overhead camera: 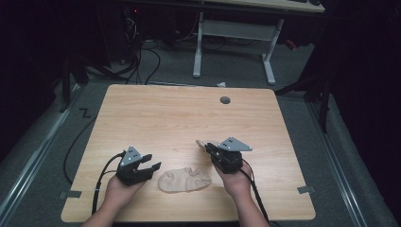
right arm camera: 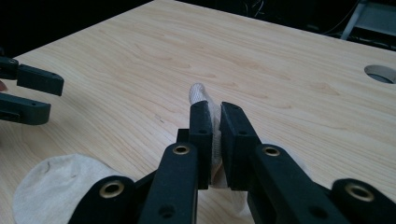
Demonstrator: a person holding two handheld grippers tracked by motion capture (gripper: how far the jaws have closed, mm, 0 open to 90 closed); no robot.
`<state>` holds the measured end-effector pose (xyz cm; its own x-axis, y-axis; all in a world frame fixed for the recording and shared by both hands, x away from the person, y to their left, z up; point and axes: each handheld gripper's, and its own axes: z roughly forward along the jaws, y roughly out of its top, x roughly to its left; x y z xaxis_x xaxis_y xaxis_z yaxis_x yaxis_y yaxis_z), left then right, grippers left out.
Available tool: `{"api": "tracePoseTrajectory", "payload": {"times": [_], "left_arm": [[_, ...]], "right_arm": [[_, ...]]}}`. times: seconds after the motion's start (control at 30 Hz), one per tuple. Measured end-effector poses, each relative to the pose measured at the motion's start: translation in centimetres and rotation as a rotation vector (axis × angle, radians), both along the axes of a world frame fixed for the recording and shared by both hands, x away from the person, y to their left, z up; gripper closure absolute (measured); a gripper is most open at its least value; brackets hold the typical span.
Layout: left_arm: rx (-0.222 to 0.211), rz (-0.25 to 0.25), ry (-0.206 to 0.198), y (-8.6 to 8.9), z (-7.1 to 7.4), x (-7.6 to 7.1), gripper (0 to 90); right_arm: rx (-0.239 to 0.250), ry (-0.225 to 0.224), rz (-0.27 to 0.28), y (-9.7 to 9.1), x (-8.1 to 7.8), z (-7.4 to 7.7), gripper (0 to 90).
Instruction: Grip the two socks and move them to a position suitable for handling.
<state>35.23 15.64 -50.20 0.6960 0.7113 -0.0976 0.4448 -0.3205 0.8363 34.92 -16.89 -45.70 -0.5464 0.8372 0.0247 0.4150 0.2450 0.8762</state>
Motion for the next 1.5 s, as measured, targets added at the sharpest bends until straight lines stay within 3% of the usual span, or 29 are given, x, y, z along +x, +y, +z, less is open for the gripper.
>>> {"api": "tracePoseTrajectory", "payload": {"times": [0.73,1.1,1.37,1.5], "left_arm": [[0.014,-0.005,-0.007,-0.2,-0.1,0.0,48.6],[0.019,-0.005,-0.012,-0.1,0.0,0.0,48.6],[0.024,-0.006,-0.009,-0.2,-0.1,0.0,48.5],[0.024,-0.005,-0.012,-0.2,-0.1,0.0,48.5]], "right_arm": [[0.067,-0.074,0.108,3.2,-1.6,2.4,84.5],[0.083,-0.045,0.071,2.0,-0.9,1.8,84.5],[0.087,-0.096,0.118,3.6,-2.1,3.2,84.5],[0.095,-0.096,0.112,3.4,-2.2,3.3,84.6]]}}
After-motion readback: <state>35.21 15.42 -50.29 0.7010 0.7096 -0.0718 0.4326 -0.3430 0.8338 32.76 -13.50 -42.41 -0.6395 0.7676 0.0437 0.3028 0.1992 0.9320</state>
